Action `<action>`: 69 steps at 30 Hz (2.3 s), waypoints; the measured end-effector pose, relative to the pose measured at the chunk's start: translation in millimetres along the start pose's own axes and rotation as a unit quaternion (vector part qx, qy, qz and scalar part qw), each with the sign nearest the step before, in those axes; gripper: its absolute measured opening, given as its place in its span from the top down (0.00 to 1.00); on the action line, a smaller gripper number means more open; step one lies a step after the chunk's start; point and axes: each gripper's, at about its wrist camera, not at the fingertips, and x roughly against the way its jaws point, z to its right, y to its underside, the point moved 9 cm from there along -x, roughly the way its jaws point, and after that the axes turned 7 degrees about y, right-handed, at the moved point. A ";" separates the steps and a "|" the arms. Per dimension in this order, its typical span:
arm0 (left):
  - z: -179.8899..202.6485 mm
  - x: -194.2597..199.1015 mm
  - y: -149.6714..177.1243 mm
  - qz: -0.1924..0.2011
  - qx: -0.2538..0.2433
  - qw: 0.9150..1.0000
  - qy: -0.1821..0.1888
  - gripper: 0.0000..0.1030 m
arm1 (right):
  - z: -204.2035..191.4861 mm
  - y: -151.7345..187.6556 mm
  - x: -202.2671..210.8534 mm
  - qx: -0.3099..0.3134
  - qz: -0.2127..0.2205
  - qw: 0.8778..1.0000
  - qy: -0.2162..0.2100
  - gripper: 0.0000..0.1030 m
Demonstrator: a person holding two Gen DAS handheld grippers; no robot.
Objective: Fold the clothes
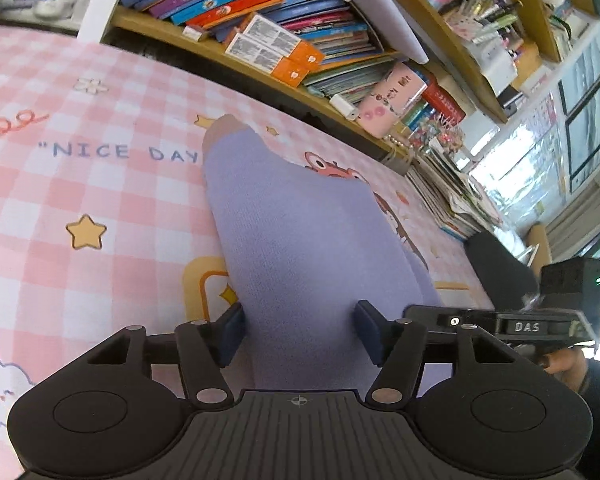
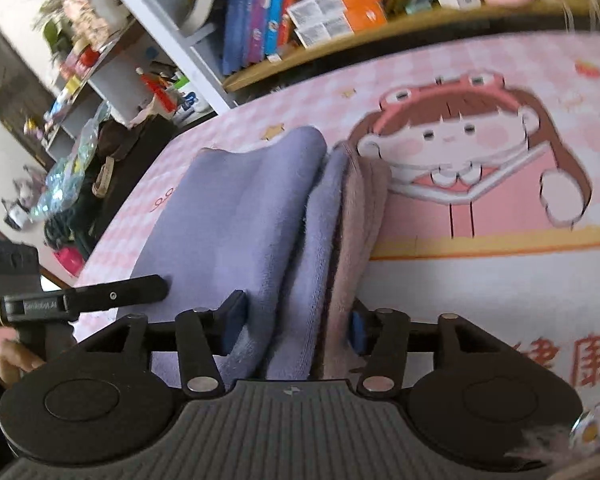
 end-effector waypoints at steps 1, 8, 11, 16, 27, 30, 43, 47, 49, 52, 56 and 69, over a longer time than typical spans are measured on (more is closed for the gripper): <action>-1.2 -0.8 0.9 0.001 0.008 1.000 0.004 0.40 | 1.6 0.7 -1.5 -0.009 0.000 1.000 -0.006 0.51; 12.1 -0.2 -1.1 0.012 -0.024 1.000 -0.008 0.49 | -10.6 -0.2 5.0 0.038 0.034 0.999 -0.004 0.70; 20.1 2.7 -6.3 0.021 -0.050 0.998 -0.017 0.50 | -22.5 -5.6 13.9 0.084 0.063 0.994 0.008 0.71; 19.4 2.1 -24.8 0.037 -0.058 0.997 -0.018 0.50 | -26.6 -24.3 14.4 0.100 0.086 0.991 0.008 0.71; -0.7 -40.4 -113.2 0.055 -0.083 0.995 -0.030 0.49 | -15.5 -115.0 -26.6 0.097 0.124 0.987 0.019 0.71; -12.7 -57.0 -137.6 0.062 -0.082 0.994 -0.039 0.49 | -7.7 -142.8 -46.8 0.083 0.121 0.989 0.020 0.71; -59.4 -103.7 -194.4 0.087 -0.041 0.994 -0.042 0.50 | 24.2 -202.5 -110.5 0.029 0.118 0.992 0.017 0.71; -71.3 -110.6 -200.0 0.092 -0.034 0.994 -0.049 0.50 | 29.1 -208.8 -126.1 0.024 0.116 0.993 0.015 0.71; -76.5 -113.4 -200.6 0.095 -0.030 0.994 -0.052 0.50 | 31.4 -210.6 -132.1 0.023 0.118 0.993 0.015 0.70; -83.4 -116.0 -200.5 0.102 -0.023 0.993 -0.050 0.49 | 33.7 -211.2 -137.2 0.029 0.127 0.991 0.018 0.68; -87.1 -109.2 -198.4 0.115 -0.022 0.991 -0.072 0.41 | 40.7 -206.7 -132.5 0.035 0.145 0.987 0.066 0.38; 25.2 -25.4 -87.6 0.205 -0.207 0.939 -0.181 0.11 | 12.9 -92.3 -27.0 0.111 0.236 0.952 0.163 0.19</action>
